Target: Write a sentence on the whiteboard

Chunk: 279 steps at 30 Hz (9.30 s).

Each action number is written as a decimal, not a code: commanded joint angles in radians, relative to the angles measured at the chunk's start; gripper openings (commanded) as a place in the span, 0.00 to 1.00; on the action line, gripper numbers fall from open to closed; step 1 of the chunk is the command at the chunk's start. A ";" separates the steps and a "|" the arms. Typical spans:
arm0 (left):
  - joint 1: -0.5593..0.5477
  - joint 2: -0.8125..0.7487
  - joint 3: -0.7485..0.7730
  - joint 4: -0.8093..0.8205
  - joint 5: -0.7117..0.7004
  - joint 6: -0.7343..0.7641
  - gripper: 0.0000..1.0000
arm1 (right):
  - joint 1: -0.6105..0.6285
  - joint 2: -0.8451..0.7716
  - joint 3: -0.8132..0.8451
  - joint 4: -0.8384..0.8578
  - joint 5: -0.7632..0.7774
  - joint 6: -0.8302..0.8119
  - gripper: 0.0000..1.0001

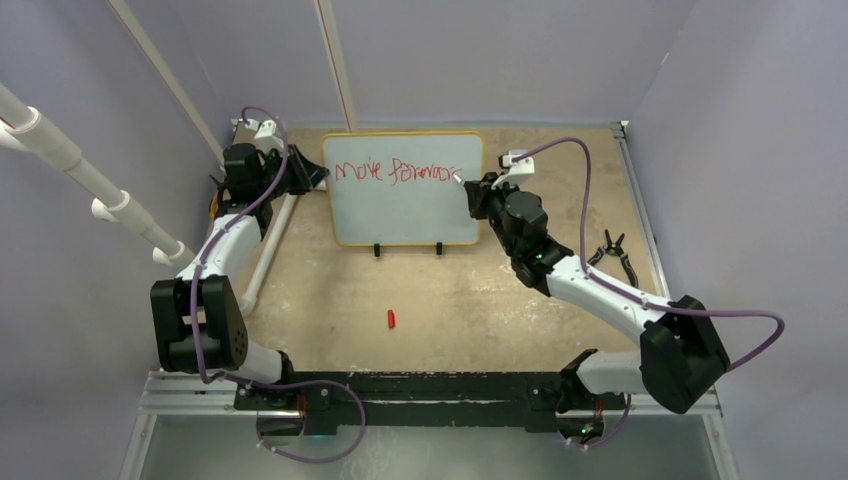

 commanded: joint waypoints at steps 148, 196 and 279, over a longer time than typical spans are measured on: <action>-0.825 -0.029 -0.283 -0.117 -1.030 -0.275 0.48 | -0.004 -0.468 -0.204 0.061 -0.166 -0.109 0.00; -0.824 0.234 -0.291 0.091 -1.149 -0.259 0.00 | -0.004 -0.451 -0.191 0.053 -0.178 -0.097 0.00; -1.019 0.303 -0.127 0.055 -1.147 -0.371 0.00 | -0.005 -0.519 -0.213 0.046 -0.174 -0.078 0.00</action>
